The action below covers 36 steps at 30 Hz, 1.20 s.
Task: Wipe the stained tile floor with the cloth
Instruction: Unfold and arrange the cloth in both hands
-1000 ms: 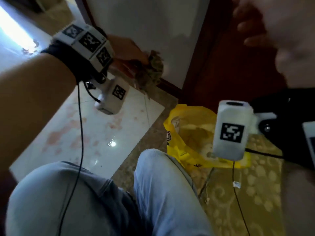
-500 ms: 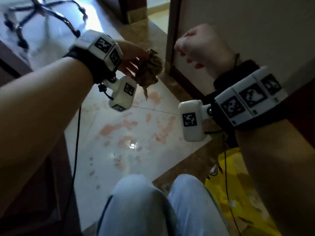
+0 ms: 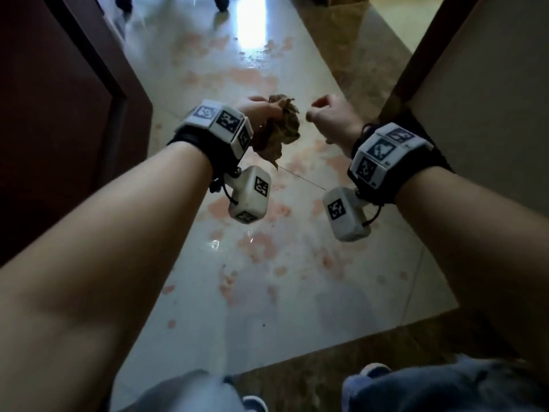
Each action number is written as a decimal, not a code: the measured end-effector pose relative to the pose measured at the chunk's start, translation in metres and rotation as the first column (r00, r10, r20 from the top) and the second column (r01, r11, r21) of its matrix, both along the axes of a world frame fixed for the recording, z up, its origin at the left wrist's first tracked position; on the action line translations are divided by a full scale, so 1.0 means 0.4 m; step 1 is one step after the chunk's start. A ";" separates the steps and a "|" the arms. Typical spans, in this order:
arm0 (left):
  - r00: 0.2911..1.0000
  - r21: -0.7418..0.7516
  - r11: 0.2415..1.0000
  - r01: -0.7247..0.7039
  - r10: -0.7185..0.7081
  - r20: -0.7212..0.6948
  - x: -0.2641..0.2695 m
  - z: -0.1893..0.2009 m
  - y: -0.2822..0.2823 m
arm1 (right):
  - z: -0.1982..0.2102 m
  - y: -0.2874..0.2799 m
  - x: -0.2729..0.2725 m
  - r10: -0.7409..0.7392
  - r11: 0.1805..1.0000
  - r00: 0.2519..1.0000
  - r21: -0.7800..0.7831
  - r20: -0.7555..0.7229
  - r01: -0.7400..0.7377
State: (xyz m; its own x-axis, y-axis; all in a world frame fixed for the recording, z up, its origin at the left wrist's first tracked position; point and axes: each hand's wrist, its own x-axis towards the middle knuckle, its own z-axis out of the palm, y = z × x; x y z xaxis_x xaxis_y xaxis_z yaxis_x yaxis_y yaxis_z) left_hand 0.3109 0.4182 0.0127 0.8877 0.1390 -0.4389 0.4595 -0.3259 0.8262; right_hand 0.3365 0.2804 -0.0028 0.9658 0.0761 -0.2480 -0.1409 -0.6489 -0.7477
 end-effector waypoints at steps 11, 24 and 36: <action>0.994 0.096 0.995 0.007 0.003 -0.112 -0.136 -0.222 0.137 | -0.211 0.101 -0.031 0.462 0.887 0.806 0.217 -0.370 -0.408; 0.998 -0.092 0.994 -0.053 0.049 -0.047 -0.206 -0.292 0.152 | -0.233 0.061 -0.063 0.495 0.859 0.817 0.308 -0.296 -0.409; 0.989 0.071 0.987 0.141 -0.137 -0.057 -0.177 -0.296 0.129 | -0.235 0.001 -0.013 0.228 0.966 0.940 0.180 -0.253 -0.185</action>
